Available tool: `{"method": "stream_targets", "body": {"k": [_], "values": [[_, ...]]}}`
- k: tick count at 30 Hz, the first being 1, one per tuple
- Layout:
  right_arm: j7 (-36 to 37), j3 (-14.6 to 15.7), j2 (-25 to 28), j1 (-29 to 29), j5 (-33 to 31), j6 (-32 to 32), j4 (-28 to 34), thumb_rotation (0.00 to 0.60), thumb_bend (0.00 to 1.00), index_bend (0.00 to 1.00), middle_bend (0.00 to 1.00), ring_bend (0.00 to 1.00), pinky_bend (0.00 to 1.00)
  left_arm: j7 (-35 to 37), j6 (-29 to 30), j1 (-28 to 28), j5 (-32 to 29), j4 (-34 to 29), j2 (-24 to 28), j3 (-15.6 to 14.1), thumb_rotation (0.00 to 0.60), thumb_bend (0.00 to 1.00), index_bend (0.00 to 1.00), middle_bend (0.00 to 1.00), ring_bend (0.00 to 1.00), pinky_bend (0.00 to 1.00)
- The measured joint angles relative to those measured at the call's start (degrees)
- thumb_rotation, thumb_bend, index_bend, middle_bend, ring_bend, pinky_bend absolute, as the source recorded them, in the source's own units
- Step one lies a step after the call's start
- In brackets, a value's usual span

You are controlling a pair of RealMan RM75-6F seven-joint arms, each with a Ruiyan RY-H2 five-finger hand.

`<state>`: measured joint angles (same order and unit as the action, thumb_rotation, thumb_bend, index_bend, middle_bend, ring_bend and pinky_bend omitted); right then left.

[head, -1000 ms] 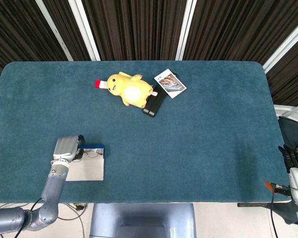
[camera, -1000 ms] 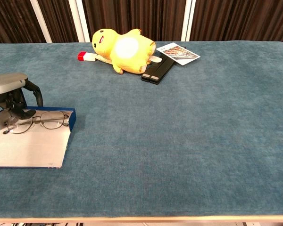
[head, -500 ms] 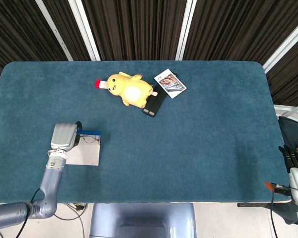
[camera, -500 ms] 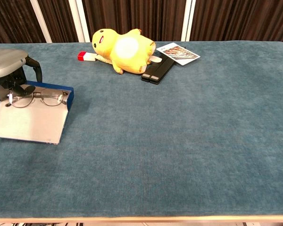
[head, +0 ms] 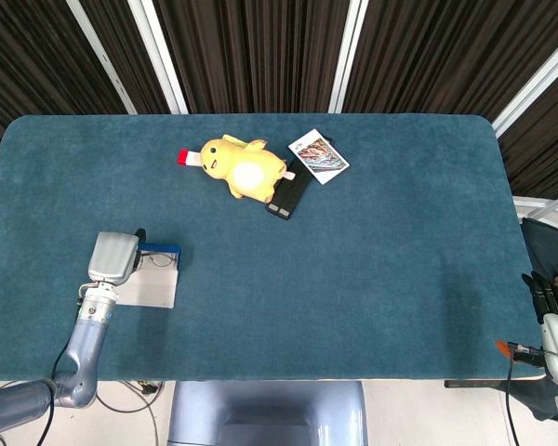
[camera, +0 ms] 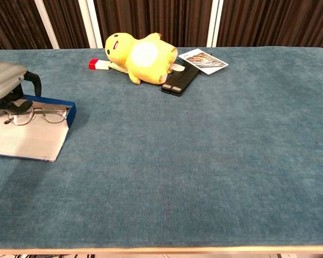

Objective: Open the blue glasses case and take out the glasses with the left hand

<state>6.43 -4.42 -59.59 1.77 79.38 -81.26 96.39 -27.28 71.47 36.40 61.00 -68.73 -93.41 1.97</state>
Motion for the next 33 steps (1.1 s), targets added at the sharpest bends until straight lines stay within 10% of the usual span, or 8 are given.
{"method": "stream_targets", "body": {"k": [33], "values": [[0.2,-0.1,0.1,0.0,-0.2,0.0,0.5,0.600,0.16,0.00,0.00,0.00,0.20,14.0,6.8,-4.8,12.6,18.3,-10.1,2.9,0.600,0.50,0.53,1.00,0.93,1.00]]}}
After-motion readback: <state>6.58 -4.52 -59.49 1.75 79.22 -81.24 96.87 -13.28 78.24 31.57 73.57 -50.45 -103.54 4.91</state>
